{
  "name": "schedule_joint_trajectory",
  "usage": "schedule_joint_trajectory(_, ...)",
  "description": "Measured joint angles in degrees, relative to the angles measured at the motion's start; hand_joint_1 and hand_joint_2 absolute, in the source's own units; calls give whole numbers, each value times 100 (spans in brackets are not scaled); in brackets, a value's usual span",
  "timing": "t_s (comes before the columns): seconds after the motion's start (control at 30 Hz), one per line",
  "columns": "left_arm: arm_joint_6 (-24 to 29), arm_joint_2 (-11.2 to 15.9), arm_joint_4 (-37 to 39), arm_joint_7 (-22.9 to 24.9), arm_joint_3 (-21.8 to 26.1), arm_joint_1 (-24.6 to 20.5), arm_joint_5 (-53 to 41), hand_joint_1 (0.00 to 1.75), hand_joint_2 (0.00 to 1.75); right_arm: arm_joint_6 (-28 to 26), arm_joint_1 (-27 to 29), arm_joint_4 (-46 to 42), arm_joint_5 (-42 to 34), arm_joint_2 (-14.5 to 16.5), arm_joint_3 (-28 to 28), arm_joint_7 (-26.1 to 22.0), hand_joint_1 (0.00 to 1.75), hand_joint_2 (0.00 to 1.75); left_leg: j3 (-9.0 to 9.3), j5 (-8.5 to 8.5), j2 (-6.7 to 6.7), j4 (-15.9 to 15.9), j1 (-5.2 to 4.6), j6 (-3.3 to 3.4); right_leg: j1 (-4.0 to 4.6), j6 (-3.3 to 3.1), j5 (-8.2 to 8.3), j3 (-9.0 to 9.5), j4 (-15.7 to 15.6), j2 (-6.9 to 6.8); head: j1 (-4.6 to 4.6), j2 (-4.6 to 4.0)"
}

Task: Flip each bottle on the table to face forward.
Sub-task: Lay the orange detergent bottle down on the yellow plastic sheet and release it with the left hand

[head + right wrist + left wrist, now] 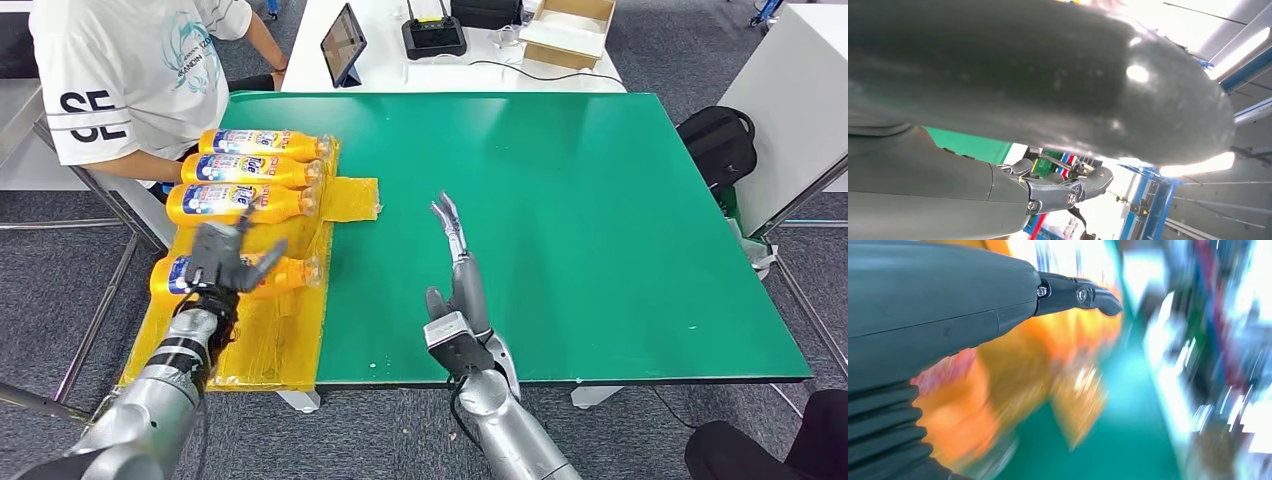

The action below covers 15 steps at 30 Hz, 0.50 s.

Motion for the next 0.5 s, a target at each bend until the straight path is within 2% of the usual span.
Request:
schedule_joint_trajectory(0.07, 843, -178, -658, -7, 11, 273, 729, 0, 175, -144, 66, -7, 159, 12, -1, -66, 0, 87, -2, -1, 0, 0, 0, 0, 0, 0, 0, -2, -1, 0, 1, 0)
schedule_joint_trajectory(0.13, 1468, -347, -1453, -12, -77, 636, 1337, 0, 175, -376, 193, -65, 300, 17, -2, -191, 0, 175, -4, -3, -1, 0, 0, 0, 0, 0, -1, -5, -2, 0, 1, 0)
schedule_joint_trajectory(0.27, 2025, -628, -3013, -15, -496, 1464, 1751, 0, 175, -836, 531, -347, 429, 17, -16, -331, 0, 175, -16, -5, -1, 0, 0, 0, 0, 0, -2, -15, -4, -1, 1, 0)
schedule_joint_trajectory(0.5, 2228, -917, -4842, 1, -1276, 2790, 2073, 0, 175, -1417, 1377, -1166, 396, 35, -216, -356, 0, 175, -16, -11, -1, -1, -1, 1, 0, -1, -4, -16, -12, -1, 1, 0)
